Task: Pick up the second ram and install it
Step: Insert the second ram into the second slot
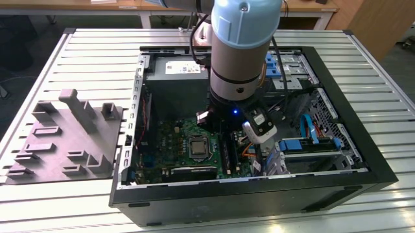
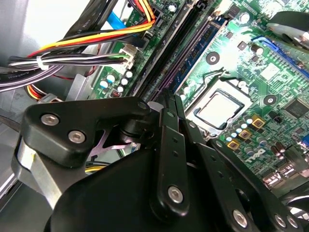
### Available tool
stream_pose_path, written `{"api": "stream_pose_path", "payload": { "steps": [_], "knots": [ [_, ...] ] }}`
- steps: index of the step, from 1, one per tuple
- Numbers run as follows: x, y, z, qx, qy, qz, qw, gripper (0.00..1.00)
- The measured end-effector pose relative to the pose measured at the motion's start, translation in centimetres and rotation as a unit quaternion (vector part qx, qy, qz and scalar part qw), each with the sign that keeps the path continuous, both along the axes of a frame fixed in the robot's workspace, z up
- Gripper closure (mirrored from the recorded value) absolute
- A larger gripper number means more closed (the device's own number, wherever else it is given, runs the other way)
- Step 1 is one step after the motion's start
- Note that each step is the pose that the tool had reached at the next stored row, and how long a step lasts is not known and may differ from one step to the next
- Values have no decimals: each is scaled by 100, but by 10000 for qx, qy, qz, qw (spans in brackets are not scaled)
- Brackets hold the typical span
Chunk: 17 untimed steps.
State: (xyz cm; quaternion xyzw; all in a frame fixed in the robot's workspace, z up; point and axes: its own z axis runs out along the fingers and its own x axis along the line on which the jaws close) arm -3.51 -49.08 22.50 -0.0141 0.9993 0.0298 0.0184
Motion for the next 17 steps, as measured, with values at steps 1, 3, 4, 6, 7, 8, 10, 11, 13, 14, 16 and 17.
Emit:
{"api": "stream_pose_path", "payload": {
  "steps": [1,3,4,6,7,8,10,11,13,14,16,17],
  "knots": [
    [1,0,0,0,0,-4,10000,89],
    [3,0,0,0,0,-17,10000,89],
    [4,0,0,0,0,-23,10000,89],
    [6,0,0,0,0,-34,10000,89],
    [8,0,0,0,0,-39,10000,89],
    [9,0,0,0,0,-44,10000,89],
    [9,0,0,0,0,-46,10000,89],
    [9,0,0,0,0,-46,10000,89],
    [9,0,0,0,0,-47,10000,89],
    [10,0,0,0,0,-50,10000,89],
    [12,0,0,0,0,-62,10000,89],
    [13,0,0,0,0,-67,10000,89]
  ]
}}
